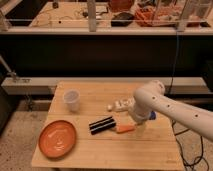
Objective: Push the eraser across the table
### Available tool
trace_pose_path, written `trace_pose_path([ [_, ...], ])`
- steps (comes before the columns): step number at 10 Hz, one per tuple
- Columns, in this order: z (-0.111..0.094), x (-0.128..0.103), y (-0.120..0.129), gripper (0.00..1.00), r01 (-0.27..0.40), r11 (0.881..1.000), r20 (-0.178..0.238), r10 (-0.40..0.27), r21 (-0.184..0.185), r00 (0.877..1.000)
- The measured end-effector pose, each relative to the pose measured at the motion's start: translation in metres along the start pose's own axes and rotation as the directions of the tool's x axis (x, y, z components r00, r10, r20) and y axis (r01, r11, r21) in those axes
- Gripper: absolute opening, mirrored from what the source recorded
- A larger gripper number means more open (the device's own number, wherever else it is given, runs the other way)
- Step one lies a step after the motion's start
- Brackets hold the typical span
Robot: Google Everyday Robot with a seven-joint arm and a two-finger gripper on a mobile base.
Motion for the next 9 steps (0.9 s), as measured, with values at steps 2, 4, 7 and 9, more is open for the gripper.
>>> trace_pose_path([
  [2,0.002,-0.002,0.0,0.8,0.004,1.0,0.005,-0.004,-0.006,1.0],
  [4,0.005,-0.004,0.001,0.8,0.007,1.0,0.012,-0.007,-0.009,1.0],
  [7,0.01,-0.005,0.002,0.7,0.009,1.0,0.018,-0.009,-0.015,1.0],
  [9,0.012,-0.006,0.001,0.51,0.015,1.0,0.021,-0.014,-0.019,1.0],
])
